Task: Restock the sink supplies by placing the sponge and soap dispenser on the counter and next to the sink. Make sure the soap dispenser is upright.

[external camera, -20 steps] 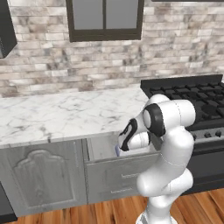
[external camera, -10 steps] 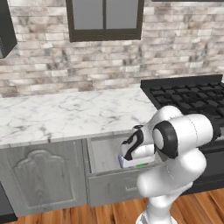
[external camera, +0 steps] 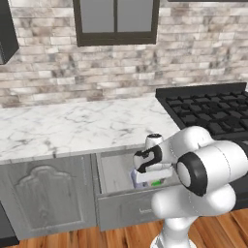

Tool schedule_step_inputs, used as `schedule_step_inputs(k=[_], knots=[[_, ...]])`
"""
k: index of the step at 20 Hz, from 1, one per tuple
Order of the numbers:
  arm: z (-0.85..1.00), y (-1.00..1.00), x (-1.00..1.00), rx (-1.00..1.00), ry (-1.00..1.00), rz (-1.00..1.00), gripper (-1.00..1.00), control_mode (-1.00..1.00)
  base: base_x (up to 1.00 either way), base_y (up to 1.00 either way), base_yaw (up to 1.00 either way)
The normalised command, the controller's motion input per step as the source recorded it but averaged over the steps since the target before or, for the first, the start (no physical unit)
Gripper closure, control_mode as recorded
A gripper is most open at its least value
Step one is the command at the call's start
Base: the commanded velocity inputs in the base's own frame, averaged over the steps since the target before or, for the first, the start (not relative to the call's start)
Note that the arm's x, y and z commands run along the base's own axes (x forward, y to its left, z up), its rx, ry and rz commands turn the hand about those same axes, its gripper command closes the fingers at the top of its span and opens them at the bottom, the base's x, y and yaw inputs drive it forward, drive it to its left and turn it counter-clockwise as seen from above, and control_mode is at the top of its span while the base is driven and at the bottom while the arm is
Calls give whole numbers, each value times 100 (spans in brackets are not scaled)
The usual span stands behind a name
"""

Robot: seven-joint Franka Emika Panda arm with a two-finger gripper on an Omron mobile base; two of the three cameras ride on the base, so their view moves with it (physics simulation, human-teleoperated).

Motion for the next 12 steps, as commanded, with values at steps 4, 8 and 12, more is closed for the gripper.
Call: schedule_step_inputs(k=[4,8,12], knots=[[-4,0,33,0,-15,-3,-100,-100,0,0,0],[-9,9,37,0,-17,-3,-100,-100,0,0,0],[-13,24,8,0,-16,-5,-100,-100,0,0,0]])
